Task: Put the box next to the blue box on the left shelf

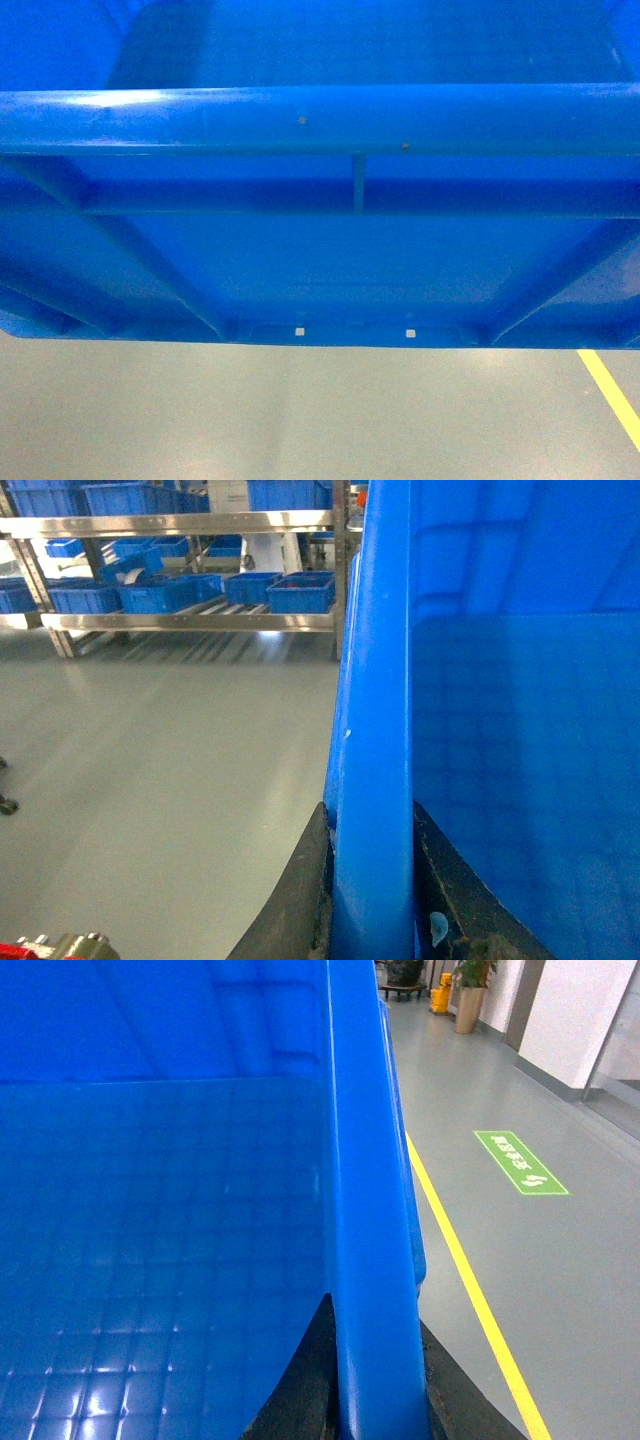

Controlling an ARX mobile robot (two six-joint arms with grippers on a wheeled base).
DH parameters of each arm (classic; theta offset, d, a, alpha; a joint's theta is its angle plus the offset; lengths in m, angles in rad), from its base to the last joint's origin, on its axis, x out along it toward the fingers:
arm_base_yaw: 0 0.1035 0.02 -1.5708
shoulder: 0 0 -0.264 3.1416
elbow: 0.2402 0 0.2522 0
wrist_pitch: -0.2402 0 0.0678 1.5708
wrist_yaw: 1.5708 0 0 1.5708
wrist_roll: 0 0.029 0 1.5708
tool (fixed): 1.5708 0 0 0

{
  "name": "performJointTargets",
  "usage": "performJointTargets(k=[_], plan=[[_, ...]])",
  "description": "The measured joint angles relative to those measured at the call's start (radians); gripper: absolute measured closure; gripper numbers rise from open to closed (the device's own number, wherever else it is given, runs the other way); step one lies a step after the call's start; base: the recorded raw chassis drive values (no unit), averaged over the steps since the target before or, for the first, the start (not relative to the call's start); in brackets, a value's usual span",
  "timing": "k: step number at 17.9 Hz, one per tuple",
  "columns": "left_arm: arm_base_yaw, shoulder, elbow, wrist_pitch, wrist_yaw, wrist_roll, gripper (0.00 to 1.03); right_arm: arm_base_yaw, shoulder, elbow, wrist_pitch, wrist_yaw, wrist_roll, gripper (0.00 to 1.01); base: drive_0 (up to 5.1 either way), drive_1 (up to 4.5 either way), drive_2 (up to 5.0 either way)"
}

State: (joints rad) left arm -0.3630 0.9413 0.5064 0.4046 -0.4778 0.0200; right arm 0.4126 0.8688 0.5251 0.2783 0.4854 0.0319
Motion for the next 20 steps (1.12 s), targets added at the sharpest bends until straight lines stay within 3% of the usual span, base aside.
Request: performJointTargets(k=[3,20], plan=[[0.0,0.002,0.0,0.0,0.001,-0.001,0.9,0.0,0.0,0.0,-0.001,0.003,0.0,0.93,0.0,0.0,0.0],[0.0,0.0,0.0,0.0,-0.001,0.003,0.9,0.0,0.0,-0.001,0.003,0.001,-0.003,0.93,0.2,4.2,-3.8]])
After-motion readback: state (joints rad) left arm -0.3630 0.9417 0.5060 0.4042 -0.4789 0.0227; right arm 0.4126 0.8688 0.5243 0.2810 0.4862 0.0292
